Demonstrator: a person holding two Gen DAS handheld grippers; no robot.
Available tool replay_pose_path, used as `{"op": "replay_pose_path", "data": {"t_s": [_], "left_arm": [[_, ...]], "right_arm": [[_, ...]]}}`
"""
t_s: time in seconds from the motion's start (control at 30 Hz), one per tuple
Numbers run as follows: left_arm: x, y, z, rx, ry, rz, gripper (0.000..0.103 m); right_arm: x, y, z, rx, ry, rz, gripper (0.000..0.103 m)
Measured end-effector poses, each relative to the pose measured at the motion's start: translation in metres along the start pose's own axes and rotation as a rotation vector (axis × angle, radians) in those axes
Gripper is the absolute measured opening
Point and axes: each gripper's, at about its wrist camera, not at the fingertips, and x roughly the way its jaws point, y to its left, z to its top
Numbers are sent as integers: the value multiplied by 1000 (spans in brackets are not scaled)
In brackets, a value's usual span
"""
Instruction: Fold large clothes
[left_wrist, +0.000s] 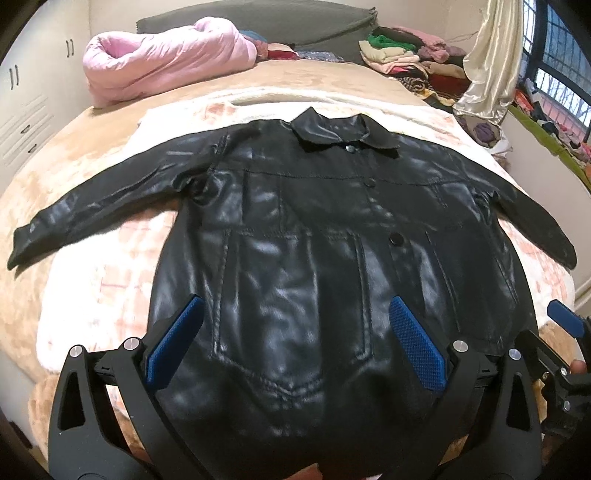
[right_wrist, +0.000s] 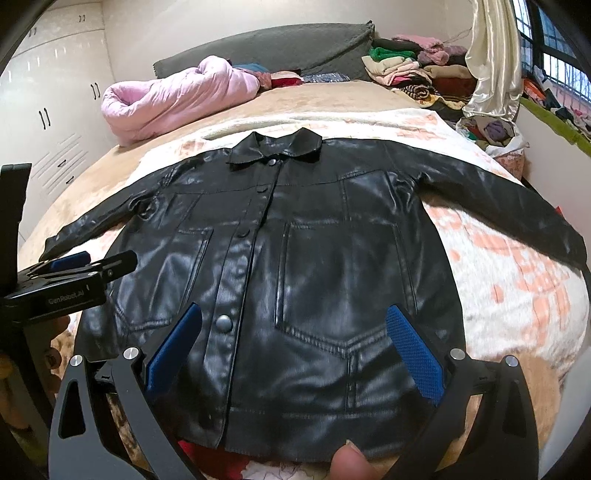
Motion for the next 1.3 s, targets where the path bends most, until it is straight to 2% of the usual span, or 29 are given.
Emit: {"op": "replay_pose_path", "data": {"t_s": [0.6, 0.83, 0.93, 1.3], "left_arm": [[17, 3, 66, -29, -41, 13, 94], [33, -2, 89, -25, -31, -1, 94], [40, -7, 101, -19, -32, -32, 94], [73, -26, 141, 20, -28, -64, 94]], "right_arm": [[20, -6, 65, 29, -35, 31, 99], [28, -15, 89, 45, -57, 9, 99], [32, -21, 100, 59, -67, 1, 99], [60, -63, 150, 136, -72, -86, 99]]}}
